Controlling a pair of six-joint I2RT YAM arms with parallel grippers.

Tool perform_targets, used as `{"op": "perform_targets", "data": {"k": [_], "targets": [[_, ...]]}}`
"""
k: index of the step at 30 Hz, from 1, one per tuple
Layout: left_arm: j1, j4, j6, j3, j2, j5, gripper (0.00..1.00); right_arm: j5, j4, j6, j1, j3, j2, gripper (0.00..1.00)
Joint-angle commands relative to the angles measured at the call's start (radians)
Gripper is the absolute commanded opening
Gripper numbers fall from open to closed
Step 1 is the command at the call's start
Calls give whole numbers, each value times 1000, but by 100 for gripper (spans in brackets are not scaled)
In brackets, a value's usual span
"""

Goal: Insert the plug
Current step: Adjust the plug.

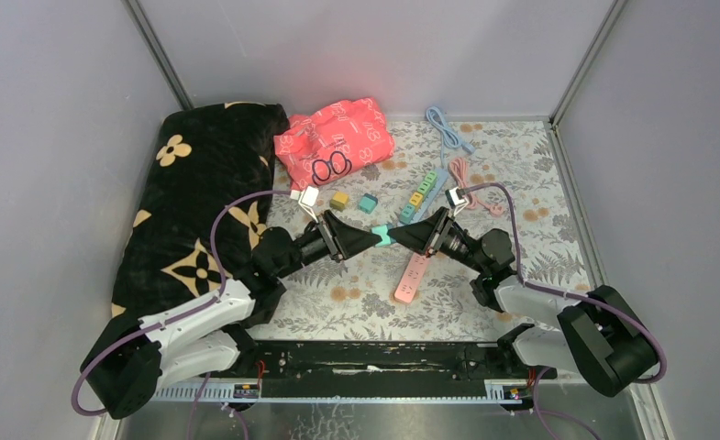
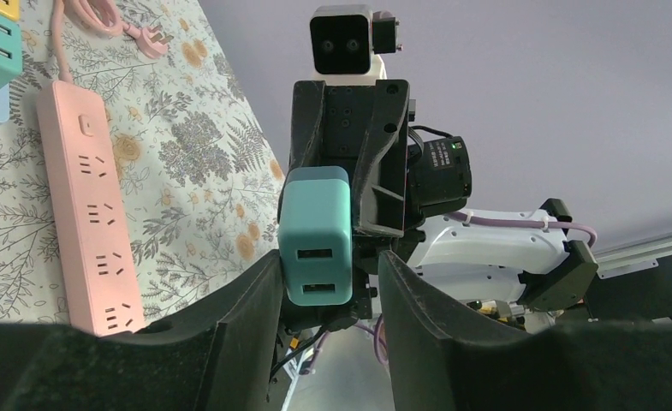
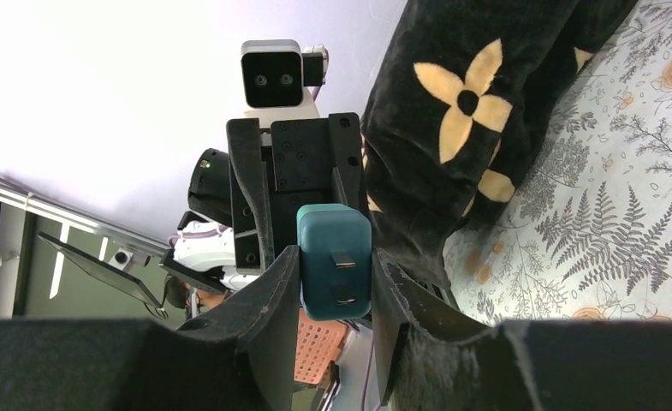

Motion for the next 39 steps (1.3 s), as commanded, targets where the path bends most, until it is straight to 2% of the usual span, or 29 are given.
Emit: {"op": "perform_targets", "data": {"k": [1, 7, 12, 18, 21, 25, 30, 35, 39], "targets": [[5, 85, 0, 6, -4, 6, 49, -5, 118, 26, -1, -3, 12, 11], [0, 79, -3, 14, 11, 9, 41, -16, 132, 31, -1, -6, 16, 11], [-15, 43, 23, 64, 37, 8, 39, -34, 126, 29, 2, 3, 25, 12], [-26, 24, 46, 81, 40, -2, 23, -43, 97, 17, 3, 1, 13, 14], [-27, -21, 77, 88, 30, -7, 13, -39, 30, -20, 2, -7, -10, 22], [-25, -168, 159, 124, 4, -20, 1, 21, -256, -176, 1, 12, -104, 44], [-25, -398, 287, 169, -56, -74, 0, 198, -704, -416, 0, 65, -264, 68], [-25, -561, 366, 206, -71, -125, 0, 440, -1063, -601, 0, 136, -379, 82], [-26, -661, 416, 245, -41, -115, 0, 589, -1218, -670, -3, 173, -397, 86]]}}
